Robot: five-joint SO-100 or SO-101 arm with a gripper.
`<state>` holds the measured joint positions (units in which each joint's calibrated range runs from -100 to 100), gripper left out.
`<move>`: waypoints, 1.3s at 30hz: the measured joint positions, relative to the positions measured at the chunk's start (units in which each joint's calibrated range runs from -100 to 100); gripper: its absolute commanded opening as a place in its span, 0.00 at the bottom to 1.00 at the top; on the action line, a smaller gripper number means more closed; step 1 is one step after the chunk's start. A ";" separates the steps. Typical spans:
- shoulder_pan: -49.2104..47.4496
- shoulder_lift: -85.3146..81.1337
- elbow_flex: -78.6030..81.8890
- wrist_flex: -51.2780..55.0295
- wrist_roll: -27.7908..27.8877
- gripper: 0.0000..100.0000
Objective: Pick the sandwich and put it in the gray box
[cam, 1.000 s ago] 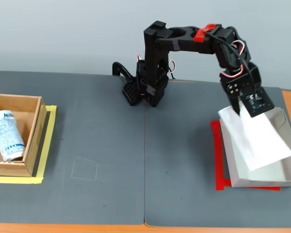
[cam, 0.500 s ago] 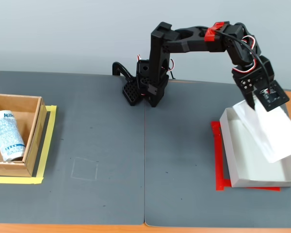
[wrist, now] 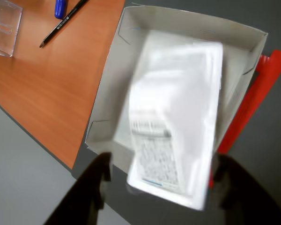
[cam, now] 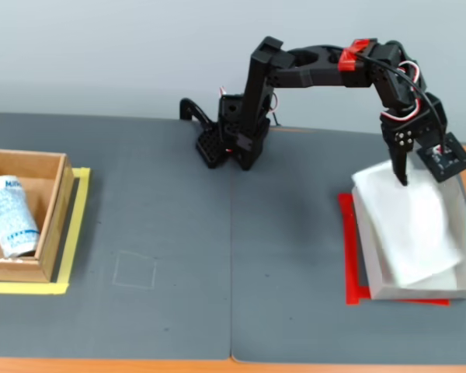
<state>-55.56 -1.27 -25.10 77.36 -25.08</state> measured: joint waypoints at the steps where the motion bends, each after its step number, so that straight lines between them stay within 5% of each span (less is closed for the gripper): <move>1: 0.00 0.00 0.00 0.00 0.05 0.28; 10: 0.88 0.00 0.00 0.00 0.59 0.28; 16: 4.05 -2.89 2.25 0.00 3.57 0.14; 24: 12.16 -16.82 17.78 0.00 8.64 0.02; 39: 32.57 -44.10 47.96 0.00 14.99 0.02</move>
<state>-22.99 -45.37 22.86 77.36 -10.09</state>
